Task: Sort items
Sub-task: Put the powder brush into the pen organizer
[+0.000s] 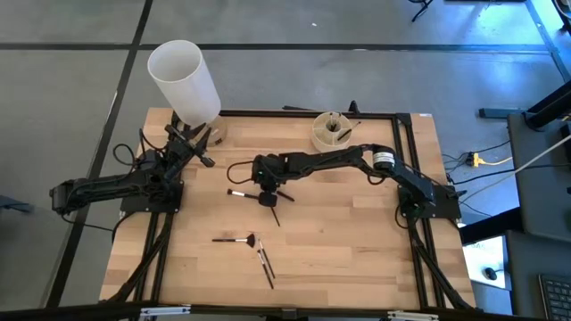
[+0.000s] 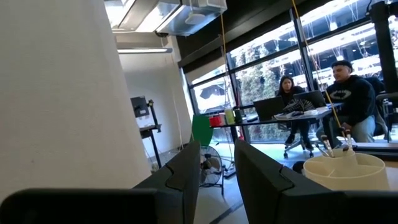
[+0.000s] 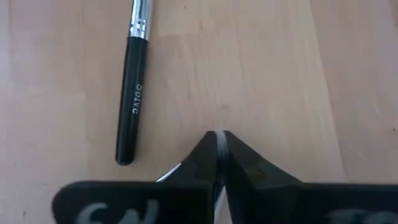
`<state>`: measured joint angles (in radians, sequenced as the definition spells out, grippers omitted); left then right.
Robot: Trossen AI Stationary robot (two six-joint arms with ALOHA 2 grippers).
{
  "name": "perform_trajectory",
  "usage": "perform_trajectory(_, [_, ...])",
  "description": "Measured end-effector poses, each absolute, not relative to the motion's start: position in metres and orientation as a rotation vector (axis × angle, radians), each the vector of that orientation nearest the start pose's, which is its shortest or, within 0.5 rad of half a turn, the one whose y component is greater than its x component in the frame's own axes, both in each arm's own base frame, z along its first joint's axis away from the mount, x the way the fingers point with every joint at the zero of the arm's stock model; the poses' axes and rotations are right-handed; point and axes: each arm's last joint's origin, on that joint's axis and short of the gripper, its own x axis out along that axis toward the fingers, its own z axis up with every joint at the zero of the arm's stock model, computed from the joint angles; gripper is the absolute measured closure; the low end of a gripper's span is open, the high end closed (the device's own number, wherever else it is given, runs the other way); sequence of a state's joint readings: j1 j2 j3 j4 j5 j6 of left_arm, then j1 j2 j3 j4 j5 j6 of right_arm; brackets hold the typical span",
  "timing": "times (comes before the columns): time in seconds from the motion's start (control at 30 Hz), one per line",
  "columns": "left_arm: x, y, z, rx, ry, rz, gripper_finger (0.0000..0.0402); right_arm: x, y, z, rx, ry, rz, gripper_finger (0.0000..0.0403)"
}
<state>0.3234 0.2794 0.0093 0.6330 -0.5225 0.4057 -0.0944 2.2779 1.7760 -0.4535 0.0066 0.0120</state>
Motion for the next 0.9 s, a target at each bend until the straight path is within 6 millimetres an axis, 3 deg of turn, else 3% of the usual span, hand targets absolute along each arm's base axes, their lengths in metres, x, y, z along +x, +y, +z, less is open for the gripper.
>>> perform_trajectory(0.1, [0.095, 0.047, 0.201, 0.339, -0.192, 0.902, 0.0307, 0.485, -0.045, 0.186, -0.012, 0.907, -0.094, 0.0389])
perform_trajectory(0.3, [0.096, 0.047, 0.200, 0.341, -0.174, 0.902, 0.0307, 0.460, -0.043, 0.284, -0.254, 0.674, -0.292, 0.0394])
perform_trajectory(0.4, [0.096, 0.048, 0.199, 0.342, -0.164, 0.900, 0.0307, 0.441, -0.055, 0.321, -0.333, 0.501, -0.472, 0.0395])
perform_trajectory(0.47, [0.096, 0.048, 0.199, 0.339, -0.163, 0.900, 0.0306, 0.425, -0.068, 0.333, -0.333, 0.390, -0.571, 0.0395])
perform_trajectory(0.57, [0.096, 0.048, 0.199, 0.320, -0.172, 0.897, 0.0307, 0.401, -0.088, 0.326, -0.321, 0.263, -0.708, 0.0396])
perform_trajectory(0.73, [0.096, 0.047, 0.199, 0.316, -0.176, 0.892, 0.0307, 0.363, -0.119, 0.276, -0.355, 0.091, -0.921, 0.0396])
perform_trajectory(0.9, [0.096, 0.048, 0.199, 0.316, -0.176, 0.898, 0.0307, 0.330, -0.138, 0.250, -0.396, -0.002, -1.056, 0.0396])
